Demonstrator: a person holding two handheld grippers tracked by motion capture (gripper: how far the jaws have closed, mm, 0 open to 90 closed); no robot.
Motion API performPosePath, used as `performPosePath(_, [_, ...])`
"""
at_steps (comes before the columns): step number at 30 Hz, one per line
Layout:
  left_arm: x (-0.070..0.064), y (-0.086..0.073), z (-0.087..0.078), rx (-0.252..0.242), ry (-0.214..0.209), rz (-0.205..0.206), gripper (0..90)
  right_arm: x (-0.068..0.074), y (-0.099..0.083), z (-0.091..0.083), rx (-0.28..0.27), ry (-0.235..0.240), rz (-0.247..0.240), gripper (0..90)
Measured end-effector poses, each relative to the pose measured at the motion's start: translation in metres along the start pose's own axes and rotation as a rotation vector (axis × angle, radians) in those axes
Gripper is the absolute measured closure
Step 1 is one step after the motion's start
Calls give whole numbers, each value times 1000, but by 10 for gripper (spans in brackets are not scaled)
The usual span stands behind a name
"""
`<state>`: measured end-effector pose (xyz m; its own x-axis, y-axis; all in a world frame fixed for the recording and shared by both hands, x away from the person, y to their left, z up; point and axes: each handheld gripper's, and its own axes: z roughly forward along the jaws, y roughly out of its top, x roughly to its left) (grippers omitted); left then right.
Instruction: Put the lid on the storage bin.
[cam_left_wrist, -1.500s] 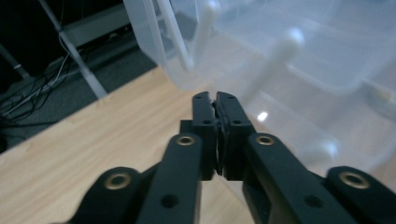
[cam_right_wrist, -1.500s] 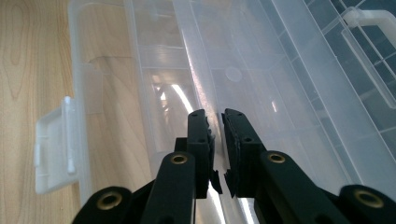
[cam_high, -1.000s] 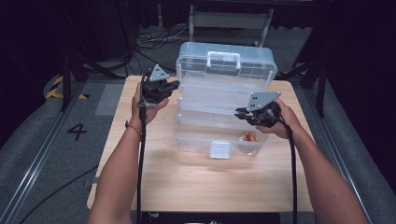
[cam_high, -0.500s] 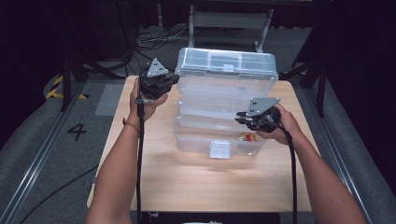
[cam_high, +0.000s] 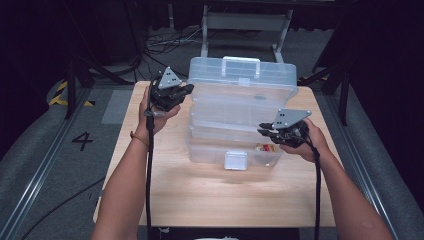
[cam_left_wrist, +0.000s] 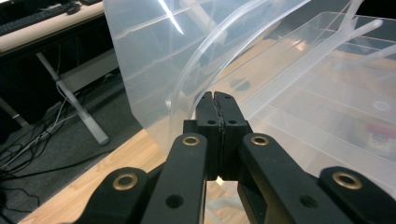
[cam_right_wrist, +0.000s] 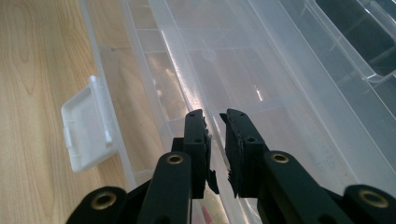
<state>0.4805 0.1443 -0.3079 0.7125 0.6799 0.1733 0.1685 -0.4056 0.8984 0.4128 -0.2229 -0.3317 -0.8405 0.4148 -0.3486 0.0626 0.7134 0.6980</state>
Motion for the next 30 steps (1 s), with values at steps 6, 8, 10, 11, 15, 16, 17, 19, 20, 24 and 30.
performPosePath(6, [-3,-5,-4,1,-25,-3,900,2,-7,-6,-23,-18,23,803])
performPosePath(8, [-5,-6,-5,0,-15,10,900,4,-9,-8,-25,-25,22,807])
performPosePath(10, [-8,-7,-6,-3,-23,10,900,5,-10,-10,-28,-31,24,817])
performPosePath(11, [-8,-8,-7,-4,-23,9,900,5,-11,-12,-36,-35,27,829])
performPosePath(15, [-11,-11,-10,0,-31,22,900,5,-16,-16,-43,-29,38,842])
performPosePath(16, [-12,-12,-10,1,-34,20,900,5,-16,-16,-43,-29,38,842])
performPosePath(17, [-12,-13,-11,2,-33,25,900,5,-17,-17,-42,-27,37,841])
performPosePath(19, [-16,-17,-12,-3,-29,28,900,5,-19,-18,-36,-29,34,838])
performPosePath(20, [-16,-17,-12,-3,-29,28,900,5,-19,-18,-36,-29,34,838])
performPosePath(24, [-20,-23,-14,-10,-33,25,900,6,-22,-21,-18,-35,21,839])
performPosePath(30, [-27,-28,-17,12,-40,64,900,8,-31,-28,-5,-49,41,843])
